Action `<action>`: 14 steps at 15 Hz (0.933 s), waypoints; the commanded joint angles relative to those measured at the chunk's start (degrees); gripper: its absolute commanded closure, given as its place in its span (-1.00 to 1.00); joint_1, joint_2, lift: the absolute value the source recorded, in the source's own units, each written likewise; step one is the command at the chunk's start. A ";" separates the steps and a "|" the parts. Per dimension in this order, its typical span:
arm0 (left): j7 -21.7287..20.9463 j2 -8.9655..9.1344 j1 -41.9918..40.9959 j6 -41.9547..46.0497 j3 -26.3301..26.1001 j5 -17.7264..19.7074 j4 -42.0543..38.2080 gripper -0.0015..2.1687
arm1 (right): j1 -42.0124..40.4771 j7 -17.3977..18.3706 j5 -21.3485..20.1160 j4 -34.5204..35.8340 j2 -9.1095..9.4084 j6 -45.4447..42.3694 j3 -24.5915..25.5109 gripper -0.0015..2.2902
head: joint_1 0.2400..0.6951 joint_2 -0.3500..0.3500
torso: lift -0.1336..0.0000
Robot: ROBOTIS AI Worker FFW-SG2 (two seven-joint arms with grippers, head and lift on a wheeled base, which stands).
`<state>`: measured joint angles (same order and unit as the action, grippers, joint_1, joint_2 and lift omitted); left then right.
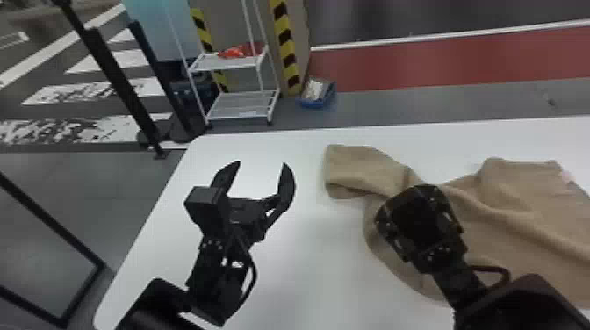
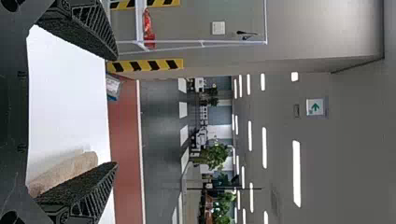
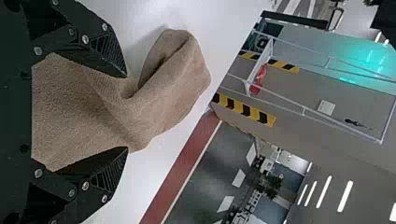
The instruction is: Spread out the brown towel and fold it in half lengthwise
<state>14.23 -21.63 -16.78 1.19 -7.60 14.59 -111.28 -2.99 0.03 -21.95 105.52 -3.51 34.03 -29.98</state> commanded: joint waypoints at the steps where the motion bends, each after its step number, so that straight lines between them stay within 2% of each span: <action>1: -0.08 0.00 0.00 -0.10 0.04 0.00 -0.17 -0.92 | 1.23 -0.20 0.51 -1.90 -0.01 1.62 0.53 -0.65 | 1.00 0.74 | -0.86; 2: -0.08 0.00 0.00 -0.10 0.04 0.00 -0.17 -0.92 | 1.85 -0.73 0.68 -2.16 -0.01 2.14 0.53 -0.63 | 1.00 0.73 | -0.86; 3: -0.17 0.00 0.00 -0.10 0.04 0.00 -0.17 -0.92 | 2.20 -1.26 0.68 -2.16 -0.01 3.37 0.45 -0.41 | 1.00 0.72 | -0.86; 5: -0.17 0.00 0.00 -0.10 0.04 0.00 -0.26 -0.92 | 3.08 -2.05 0.86 -2.25 0.08 6.36 0.36 0.15 | 1.00 0.71 | -0.86; 8: -0.17 -0.26 -0.18 -0.10 0.13 0.00 -0.52 -0.92 | 3.96 -2.84 1.12 -2.25 0.25 7.06 0.36 0.24 | 1.00 0.70 | -0.86; 10: -0.26 -0.26 -0.18 -0.28 0.13 0.00 -0.61 -0.92 | 4.31 -3.19 1.74 -2.25 0.25 8.47 0.45 0.43 | 1.00 0.70 | -0.86; 14: -0.26 -0.35 -0.18 -0.63 0.13 0.00 -0.96 -0.92 | 3.78 -3.54 3.14 -1.19 0.17 7.94 4.31 0.45 | 1.00 0.68 | -0.86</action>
<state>13.97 -21.92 -16.95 0.69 -7.47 14.59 -112.06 1.01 -3.52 -19.77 103.88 -3.33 42.36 -27.76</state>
